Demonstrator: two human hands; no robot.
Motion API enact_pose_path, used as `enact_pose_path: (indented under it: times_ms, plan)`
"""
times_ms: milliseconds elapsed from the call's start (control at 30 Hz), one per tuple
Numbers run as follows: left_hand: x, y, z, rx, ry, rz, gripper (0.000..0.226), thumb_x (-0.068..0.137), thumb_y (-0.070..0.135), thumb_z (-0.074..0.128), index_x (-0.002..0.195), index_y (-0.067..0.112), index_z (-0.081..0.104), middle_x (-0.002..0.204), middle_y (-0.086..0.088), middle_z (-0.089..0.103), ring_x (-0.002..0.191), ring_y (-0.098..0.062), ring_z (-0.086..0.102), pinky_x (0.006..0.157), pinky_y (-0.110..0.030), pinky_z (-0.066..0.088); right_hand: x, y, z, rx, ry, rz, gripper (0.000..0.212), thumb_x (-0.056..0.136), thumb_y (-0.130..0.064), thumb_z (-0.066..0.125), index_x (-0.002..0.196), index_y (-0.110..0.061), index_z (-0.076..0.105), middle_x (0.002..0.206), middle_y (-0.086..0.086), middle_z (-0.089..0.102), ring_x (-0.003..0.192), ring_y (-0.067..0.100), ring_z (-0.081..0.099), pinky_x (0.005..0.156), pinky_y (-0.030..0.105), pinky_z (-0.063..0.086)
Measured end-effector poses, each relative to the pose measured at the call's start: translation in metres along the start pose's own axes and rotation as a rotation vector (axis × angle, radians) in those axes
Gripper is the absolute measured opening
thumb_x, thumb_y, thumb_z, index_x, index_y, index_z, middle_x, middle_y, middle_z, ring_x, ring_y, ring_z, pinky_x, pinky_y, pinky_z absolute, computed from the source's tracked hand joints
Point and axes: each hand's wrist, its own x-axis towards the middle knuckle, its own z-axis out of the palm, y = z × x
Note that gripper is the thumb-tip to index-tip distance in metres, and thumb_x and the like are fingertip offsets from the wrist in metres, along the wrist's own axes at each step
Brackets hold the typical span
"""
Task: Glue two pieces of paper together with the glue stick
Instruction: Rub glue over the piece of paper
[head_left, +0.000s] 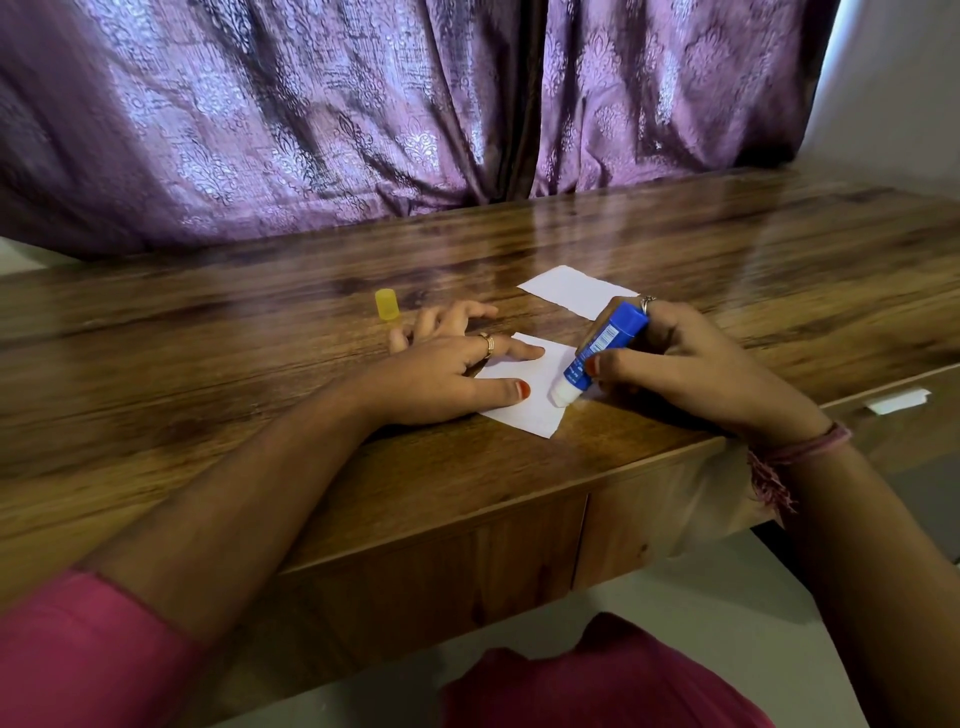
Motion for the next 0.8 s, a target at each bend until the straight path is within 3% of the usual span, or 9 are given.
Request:
enact_pose_path:
  times_ms: [133, 233, 367, 567, 667, 800]
  plan:
    - [-0.0005, 0.0012, -0.0005, -0.007, -0.002, -0.003, 0.058, 0.069, 0.070, 0.037, 0.126, 0.061, 0.041, 0.149, 0.017, 0.013, 0.131, -0.012, 0.007, 0.090, -0.033, 0.004, -0.0002, -0.0030, 0.0019, 0.011, 0.015, -0.017, 0.002, 0.078, -0.011, 0.067, 0.081, -0.010, 0.067, 0.081, 0.030, 0.065, 0.071, 0.026, 0.059, 0.064, 0.035, 0.051]
    - [-0.0002, 0.0005, -0.0003, -0.011, -0.006, 0.001, 0.058, 0.069, 0.070, 0.037, 0.126, 0.060, 0.040, 0.150, 0.017, 0.013, 0.132, -0.012, 0.006, 0.091, -0.034, 0.004, -0.0007, -0.0037, 0.0028, -0.023, -0.021, -0.021, 0.011, 0.077, -0.020, 0.065, 0.084, -0.012, 0.067, 0.087, 0.042, 0.056, 0.072, 0.029, 0.054, 0.068, 0.050, 0.047]
    - [0.0005, -0.0017, 0.0017, -0.005, 0.020, 0.003, 0.055, 0.069, 0.071, 0.037, 0.123, 0.062, 0.042, 0.147, 0.018, 0.016, 0.121, -0.002, 0.006, 0.089, -0.032, 0.004, -0.0005, -0.0047, 0.0039, 0.001, -0.016, -0.031, 0.012, 0.077, -0.019, 0.065, 0.086, -0.010, 0.066, 0.087, 0.043, 0.054, 0.075, 0.029, 0.053, 0.074, 0.065, 0.045]
    - [0.0007, -0.0020, 0.0018, -0.002, 0.019, 0.006, 0.056, 0.069, 0.071, 0.037, 0.124, 0.061, 0.042, 0.147, 0.018, 0.016, 0.125, -0.004, 0.008, 0.089, -0.032, 0.004, -0.0019, -0.0057, 0.0023, -0.063, -0.044, -0.071, 0.012, 0.077, -0.022, 0.067, 0.085, -0.013, 0.067, 0.086, 0.044, 0.056, 0.074, 0.053, 0.057, 0.072, 0.066, 0.044]
    - [0.0000, -0.0010, 0.0017, -0.003, 0.029, 0.008, 0.057, 0.068, 0.071, 0.037, 0.124, 0.060, 0.043, 0.147, 0.018, 0.017, 0.118, 0.000, 0.007, 0.089, -0.030, 0.003, -0.0016, -0.0061, 0.0018, -0.064, -0.045, -0.076, 0.011, 0.078, -0.018, 0.066, 0.084, -0.009, 0.066, 0.085, 0.044, 0.056, 0.072, 0.048, 0.057, 0.071, 0.065, 0.044]
    - [-0.0006, 0.0001, 0.0007, -0.003, 0.021, 0.001, 0.059, 0.068, 0.070, 0.037, 0.126, 0.059, 0.042, 0.148, 0.017, 0.016, 0.126, -0.005, 0.009, 0.090, -0.032, 0.004, -0.0037, -0.0087, 0.0018, -0.086, -0.099, -0.079, 0.022, 0.080, -0.016, 0.065, 0.087, 0.004, 0.061, 0.082, 0.044, 0.054, 0.069, 0.049, 0.054, 0.068, 0.062, 0.043]
